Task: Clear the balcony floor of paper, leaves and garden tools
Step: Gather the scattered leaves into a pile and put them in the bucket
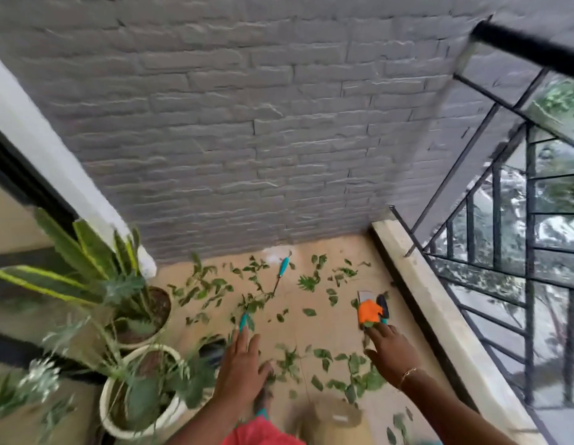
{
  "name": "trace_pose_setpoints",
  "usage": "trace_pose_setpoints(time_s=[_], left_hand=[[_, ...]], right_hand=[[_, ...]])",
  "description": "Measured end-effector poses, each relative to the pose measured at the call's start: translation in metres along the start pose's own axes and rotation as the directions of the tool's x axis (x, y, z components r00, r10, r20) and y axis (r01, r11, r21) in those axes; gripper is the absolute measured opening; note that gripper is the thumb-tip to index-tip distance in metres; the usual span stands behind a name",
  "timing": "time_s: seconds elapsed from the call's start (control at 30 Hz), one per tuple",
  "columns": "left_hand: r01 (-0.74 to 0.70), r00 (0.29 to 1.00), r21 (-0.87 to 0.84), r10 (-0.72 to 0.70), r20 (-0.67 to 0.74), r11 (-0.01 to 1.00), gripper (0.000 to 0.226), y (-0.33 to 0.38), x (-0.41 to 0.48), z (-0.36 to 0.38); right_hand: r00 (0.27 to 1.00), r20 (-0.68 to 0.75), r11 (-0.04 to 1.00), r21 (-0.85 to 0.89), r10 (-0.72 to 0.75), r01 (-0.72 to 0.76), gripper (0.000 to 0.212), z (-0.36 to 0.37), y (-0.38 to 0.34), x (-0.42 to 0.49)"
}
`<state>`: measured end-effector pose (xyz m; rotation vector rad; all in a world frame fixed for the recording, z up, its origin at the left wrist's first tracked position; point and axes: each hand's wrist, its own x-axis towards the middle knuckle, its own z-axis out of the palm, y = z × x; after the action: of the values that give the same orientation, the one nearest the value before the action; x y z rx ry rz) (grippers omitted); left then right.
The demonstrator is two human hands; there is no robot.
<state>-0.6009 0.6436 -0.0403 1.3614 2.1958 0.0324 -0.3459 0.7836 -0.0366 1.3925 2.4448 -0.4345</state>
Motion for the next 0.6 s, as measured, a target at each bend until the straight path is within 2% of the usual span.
trace_pose_setpoints(time_s=[0.13, 0.27, 0.6], left_hand=[[-0.074, 0.996, 0.068, 0.07, 0.057, 0.995, 0.063, -0.013, 0.076, -0.05], [-0.085, 0.996, 0.107, 0.08, 0.044, 0.991, 0.065, -0.011, 0.137, -0.086], [-0.184, 0.981, 0.096, 0.176, 0.078, 0.978, 0.066, 0.056, 0.264, -0.123]], right_hand=[[0.994, 0.001, 0.991, 0.084, 0.105, -0.105, 0.045, -0.032, -0.013, 0.065], [0.979, -0.029, 0.971, 0.138, 0.2, -0.195, 0.044, -0.057, -0.018, 0.106], [0.936, 0.035, 0.912, 0.219, 0.349, -0.348, 0.044, -0.082, 0.038, 0.18]])
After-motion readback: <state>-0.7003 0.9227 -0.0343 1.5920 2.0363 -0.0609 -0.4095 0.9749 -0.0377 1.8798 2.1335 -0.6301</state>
